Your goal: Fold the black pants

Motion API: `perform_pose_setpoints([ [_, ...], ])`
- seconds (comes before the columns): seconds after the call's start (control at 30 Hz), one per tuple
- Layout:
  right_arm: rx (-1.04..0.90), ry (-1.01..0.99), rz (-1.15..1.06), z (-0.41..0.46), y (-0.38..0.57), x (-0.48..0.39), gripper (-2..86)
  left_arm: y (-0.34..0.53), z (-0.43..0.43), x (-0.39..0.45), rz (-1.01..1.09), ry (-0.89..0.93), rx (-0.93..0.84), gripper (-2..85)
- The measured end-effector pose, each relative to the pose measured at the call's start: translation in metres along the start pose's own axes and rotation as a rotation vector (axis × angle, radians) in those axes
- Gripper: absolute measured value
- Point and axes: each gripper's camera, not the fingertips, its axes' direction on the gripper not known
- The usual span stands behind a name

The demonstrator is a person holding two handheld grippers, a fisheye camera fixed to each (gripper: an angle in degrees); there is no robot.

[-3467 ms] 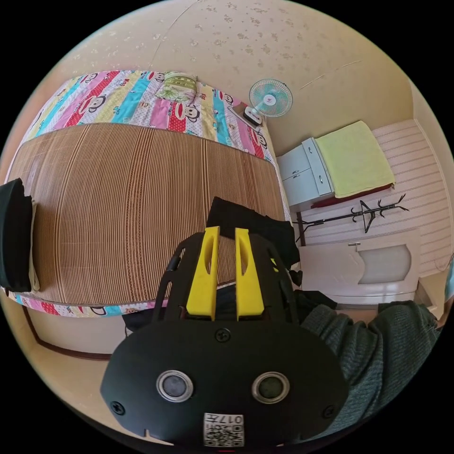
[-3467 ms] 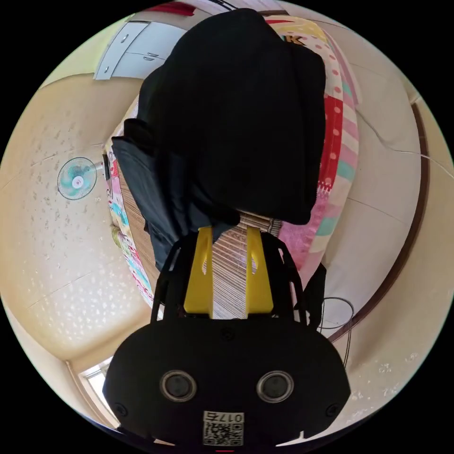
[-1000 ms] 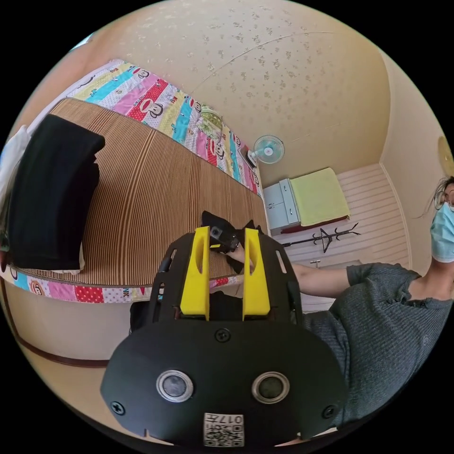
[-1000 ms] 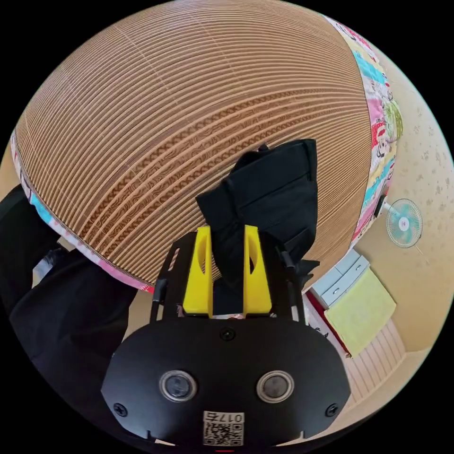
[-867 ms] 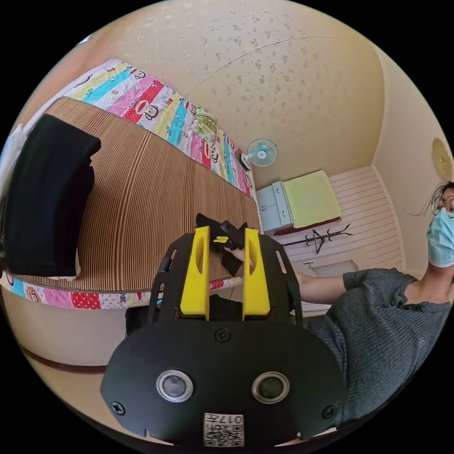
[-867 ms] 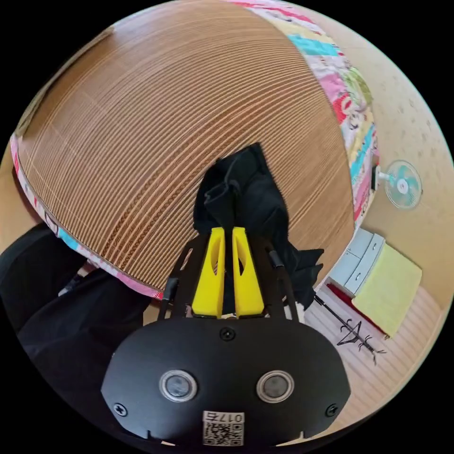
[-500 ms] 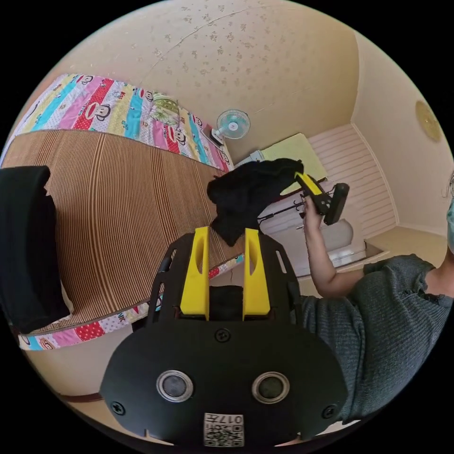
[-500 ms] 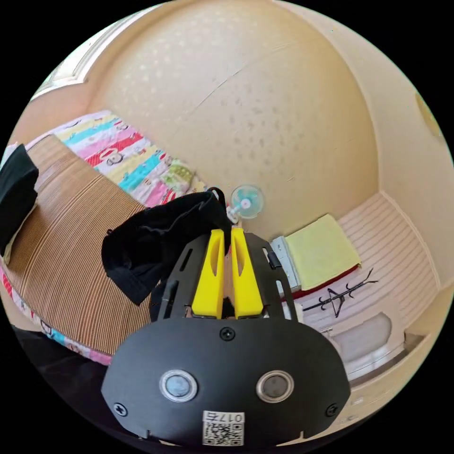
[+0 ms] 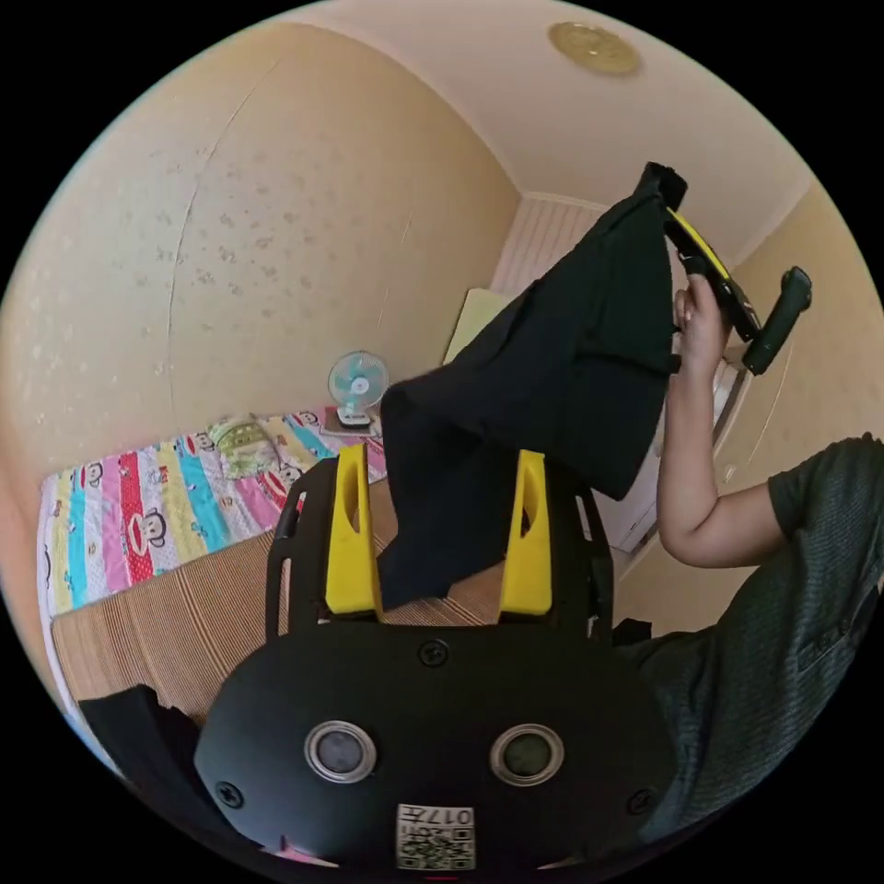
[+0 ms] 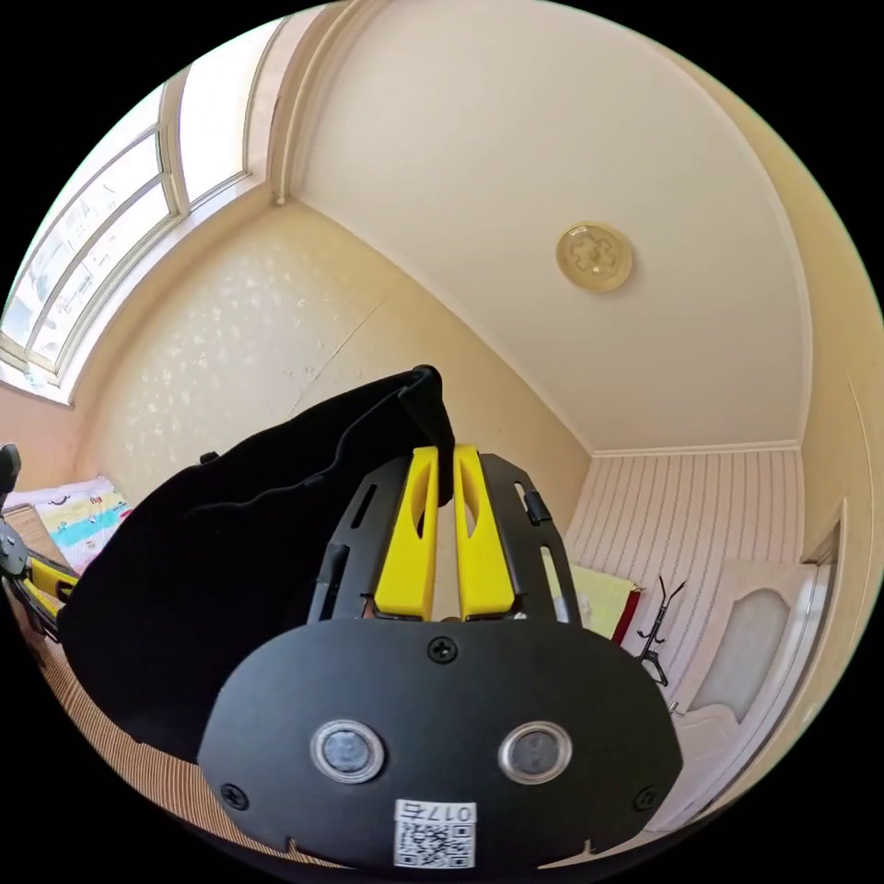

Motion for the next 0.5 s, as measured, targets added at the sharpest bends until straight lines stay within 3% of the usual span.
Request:
perform_pose_setpoints([
  [0.07,-0.009,-0.033,0.038,-0.002,-0.010,0.018,2.9,-0.020,-0.035,0.047,0.137,-0.037,0.163,17.6],
  [0.17,-0.049,-0.117,0.108,0.002,-0.024,0.052,3.0,-0.033,-0.085,0.076,0.165,-0.065,0.398,7.5],
  [0.33,-0.035,-0.392,0.352,0.016,-0.032,0.129,3.2,-0.077,-0.140,0.066,0.110,0.022,0.561,4.5],
  [0.5,0.061,-0.954,0.571,0.063,-0.041,0.227,3.3,-0.116,-0.182,0.057,0.055,0.074,0.711,4.2],
])
